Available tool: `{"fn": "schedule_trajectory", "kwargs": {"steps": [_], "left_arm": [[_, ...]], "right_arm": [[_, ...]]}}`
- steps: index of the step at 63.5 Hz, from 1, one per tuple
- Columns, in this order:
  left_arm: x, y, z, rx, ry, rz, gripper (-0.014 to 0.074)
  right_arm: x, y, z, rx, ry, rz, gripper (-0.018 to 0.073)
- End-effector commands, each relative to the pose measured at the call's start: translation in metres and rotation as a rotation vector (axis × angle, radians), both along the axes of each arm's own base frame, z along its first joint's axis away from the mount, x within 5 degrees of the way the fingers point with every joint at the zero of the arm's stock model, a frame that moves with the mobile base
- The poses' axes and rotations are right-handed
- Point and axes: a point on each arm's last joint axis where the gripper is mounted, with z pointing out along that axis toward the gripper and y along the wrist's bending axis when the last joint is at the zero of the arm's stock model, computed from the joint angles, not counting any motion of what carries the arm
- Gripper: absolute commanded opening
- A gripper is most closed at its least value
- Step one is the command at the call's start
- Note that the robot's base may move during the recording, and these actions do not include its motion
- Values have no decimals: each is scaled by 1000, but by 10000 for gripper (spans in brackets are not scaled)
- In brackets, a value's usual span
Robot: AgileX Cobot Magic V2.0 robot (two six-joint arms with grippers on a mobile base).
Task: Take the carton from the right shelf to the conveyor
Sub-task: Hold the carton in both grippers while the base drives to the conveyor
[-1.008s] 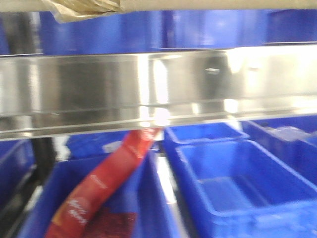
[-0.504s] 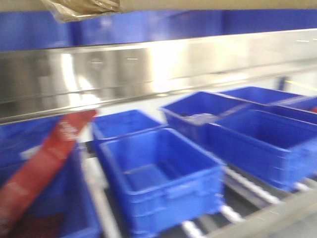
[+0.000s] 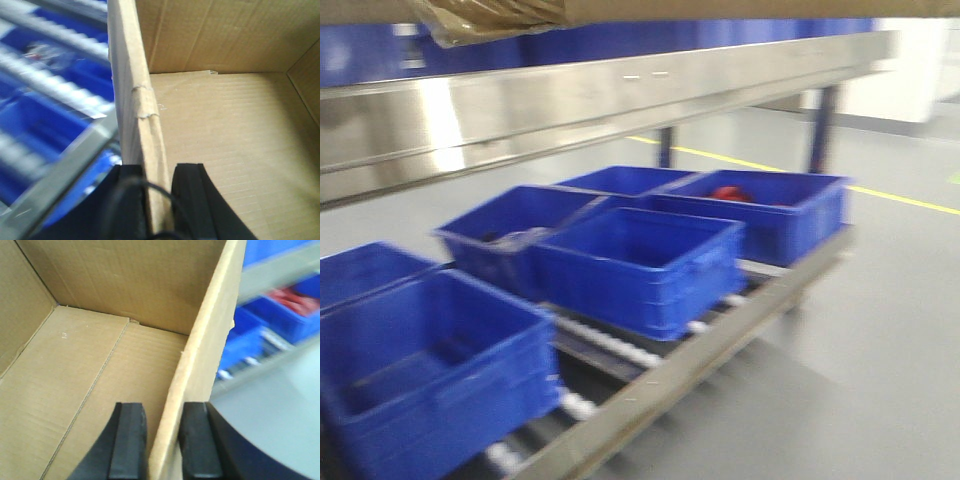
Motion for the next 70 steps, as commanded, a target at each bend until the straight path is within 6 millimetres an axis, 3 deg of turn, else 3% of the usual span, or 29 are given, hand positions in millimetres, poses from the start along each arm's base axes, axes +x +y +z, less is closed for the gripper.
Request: {"fn": "schedule_trajectory", "kwargs": {"steps": [1, 70], "left_arm": [[-4, -1, 10, -36, -71, -23, -16], [-4, -1, 10, -36, -71, -23, -16]], "right_arm": [[-6, -2, 10, 31, -67, 23, -60], [-6, -2, 10, 31, -67, 23, -60]]}}
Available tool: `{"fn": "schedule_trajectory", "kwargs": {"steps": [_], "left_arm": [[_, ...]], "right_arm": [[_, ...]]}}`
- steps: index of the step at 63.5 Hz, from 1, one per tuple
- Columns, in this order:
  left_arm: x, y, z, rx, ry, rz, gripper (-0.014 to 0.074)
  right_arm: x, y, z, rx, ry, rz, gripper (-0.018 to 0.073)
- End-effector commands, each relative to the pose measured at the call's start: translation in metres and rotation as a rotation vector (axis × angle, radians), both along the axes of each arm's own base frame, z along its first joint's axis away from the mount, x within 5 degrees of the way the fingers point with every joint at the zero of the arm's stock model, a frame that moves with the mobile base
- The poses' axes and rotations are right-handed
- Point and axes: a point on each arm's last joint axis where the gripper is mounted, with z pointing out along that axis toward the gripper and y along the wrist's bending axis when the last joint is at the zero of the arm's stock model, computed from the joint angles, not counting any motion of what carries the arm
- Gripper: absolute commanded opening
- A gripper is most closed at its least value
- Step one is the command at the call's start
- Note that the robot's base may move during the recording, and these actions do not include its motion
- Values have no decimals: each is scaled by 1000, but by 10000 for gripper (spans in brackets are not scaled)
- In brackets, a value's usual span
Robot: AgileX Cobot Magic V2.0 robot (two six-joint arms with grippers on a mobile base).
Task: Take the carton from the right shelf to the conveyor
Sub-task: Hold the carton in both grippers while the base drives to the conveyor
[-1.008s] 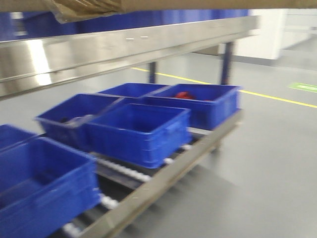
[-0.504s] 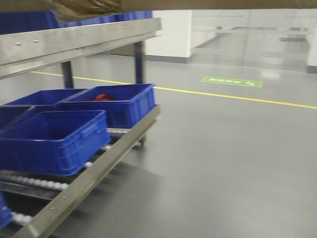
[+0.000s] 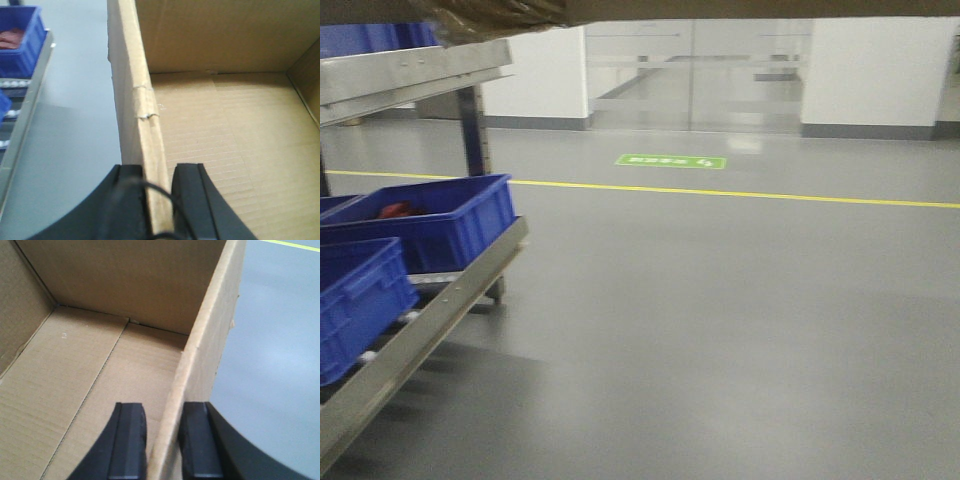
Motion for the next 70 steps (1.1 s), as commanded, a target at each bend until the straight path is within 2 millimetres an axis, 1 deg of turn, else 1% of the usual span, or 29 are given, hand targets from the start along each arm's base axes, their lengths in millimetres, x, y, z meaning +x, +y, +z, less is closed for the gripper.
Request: {"fn": "schedule_trajectory", "kwargs": {"steps": [1, 70], "left_arm": [[-4, -1, 10, -36, -71, -23, -16], [-4, -1, 10, -36, -71, -23, -16]], "right_arm": [[-6, -2, 10, 31, -67, 23, -60], [-6, -2, 10, 31, -67, 23, -60]]}}
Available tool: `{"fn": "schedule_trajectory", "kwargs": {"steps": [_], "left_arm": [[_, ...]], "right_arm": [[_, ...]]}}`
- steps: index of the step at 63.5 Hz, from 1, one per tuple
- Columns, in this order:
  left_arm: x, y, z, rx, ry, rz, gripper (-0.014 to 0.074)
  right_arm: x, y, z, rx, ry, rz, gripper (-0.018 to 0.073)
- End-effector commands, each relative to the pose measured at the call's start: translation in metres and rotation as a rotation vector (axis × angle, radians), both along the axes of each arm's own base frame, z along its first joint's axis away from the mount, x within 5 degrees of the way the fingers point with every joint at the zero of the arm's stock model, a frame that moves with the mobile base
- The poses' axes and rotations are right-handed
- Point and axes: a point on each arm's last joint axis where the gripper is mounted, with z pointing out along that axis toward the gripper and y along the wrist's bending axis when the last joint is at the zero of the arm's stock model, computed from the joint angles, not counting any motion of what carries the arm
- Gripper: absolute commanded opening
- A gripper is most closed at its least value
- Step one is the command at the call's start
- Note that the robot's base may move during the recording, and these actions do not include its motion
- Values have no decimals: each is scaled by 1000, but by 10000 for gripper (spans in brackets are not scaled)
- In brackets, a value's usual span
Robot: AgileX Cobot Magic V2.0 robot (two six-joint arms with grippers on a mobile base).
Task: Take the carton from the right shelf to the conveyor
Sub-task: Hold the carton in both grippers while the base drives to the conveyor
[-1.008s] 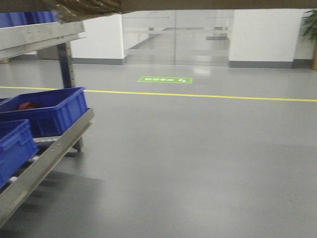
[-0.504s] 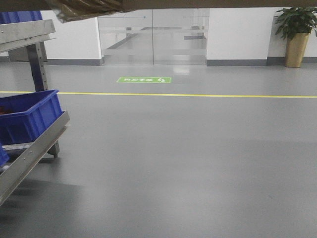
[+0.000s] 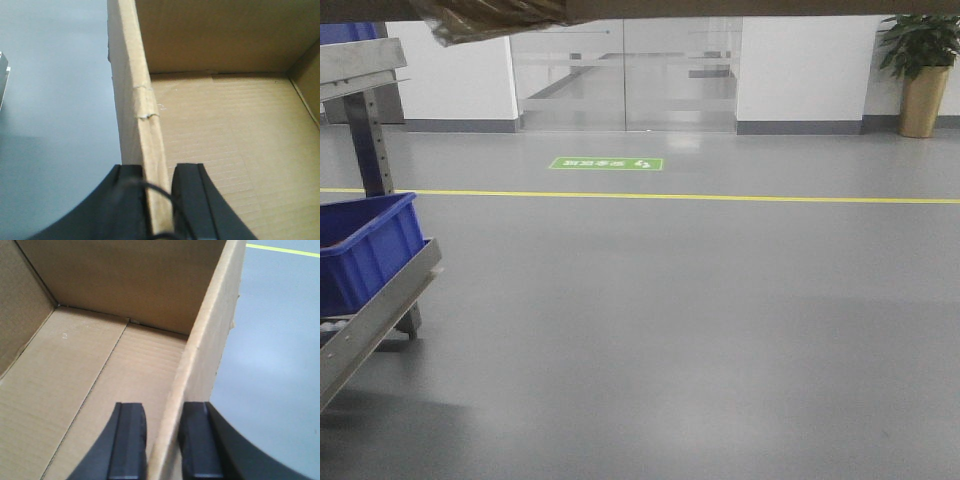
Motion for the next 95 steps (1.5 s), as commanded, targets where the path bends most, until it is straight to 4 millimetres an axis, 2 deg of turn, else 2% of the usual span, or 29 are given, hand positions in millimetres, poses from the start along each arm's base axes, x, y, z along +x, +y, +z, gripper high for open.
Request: {"fn": "schedule_trajectory", "kwargs": {"steps": [1, 95], "left_arm": [[-4, -1, 10, -36, -71, -23, -16], [-3, 1, 10, -16, -79, -9, -16]], "right_arm": [[-5, -1, 9, 29, -63, 23, -60], [-5, -1, 9, 29, -63, 23, -60]]}}
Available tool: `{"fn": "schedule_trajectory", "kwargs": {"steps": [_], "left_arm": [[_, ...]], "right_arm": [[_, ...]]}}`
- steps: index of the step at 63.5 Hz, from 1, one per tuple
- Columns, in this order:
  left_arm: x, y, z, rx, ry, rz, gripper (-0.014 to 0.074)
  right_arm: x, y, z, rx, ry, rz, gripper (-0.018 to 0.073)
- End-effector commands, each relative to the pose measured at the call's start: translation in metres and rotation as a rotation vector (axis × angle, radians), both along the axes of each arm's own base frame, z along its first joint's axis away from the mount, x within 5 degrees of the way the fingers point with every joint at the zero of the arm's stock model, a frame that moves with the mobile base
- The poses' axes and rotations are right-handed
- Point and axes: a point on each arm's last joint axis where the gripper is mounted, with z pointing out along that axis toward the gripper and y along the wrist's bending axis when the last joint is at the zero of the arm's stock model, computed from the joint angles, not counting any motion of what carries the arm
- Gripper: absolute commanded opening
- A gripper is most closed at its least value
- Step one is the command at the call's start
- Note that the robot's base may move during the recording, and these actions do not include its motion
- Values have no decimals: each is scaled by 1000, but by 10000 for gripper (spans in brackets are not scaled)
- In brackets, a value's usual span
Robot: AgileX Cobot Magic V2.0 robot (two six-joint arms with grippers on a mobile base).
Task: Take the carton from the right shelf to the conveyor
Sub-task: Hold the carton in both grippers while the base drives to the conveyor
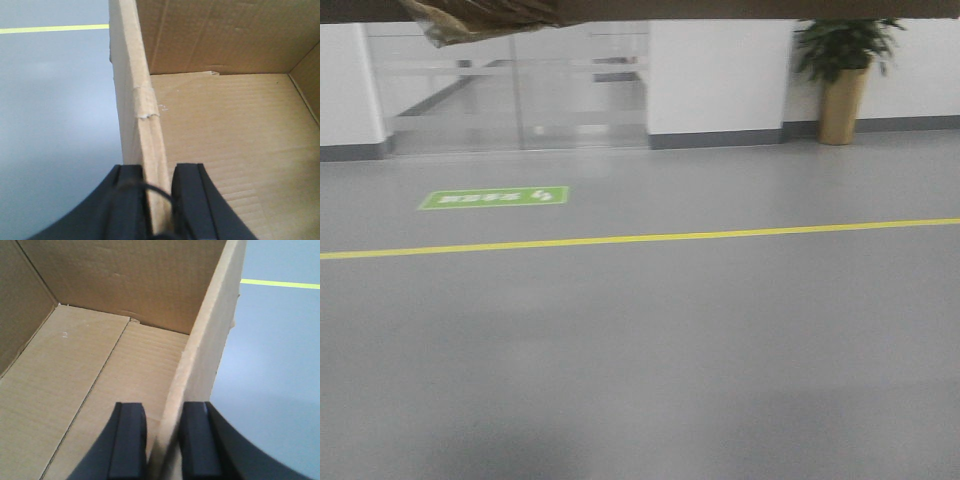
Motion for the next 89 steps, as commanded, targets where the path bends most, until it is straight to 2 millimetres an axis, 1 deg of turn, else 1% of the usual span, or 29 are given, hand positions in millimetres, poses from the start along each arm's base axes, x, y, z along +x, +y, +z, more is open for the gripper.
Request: {"fn": "schedule_trajectory", "kwargs": {"steps": [1, 35, 76, 89], "left_arm": [[-3, 0, 10, -25, -75, -16, -16], [-3, 2, 10, -5, -83, -2, -16], [1, 19, 15, 170, -154, 121, -16], [1, 20, 15, 182, -159, 129, -16]], "right_arm": [[-6, -2, 10, 26, -67, 19, -60], [-6, -2, 10, 29, -65, 22, -60], [-6, -2, 10, 29, -65, 22, -60], [-6, -2, 10, 29, -65, 22, -60]]}}
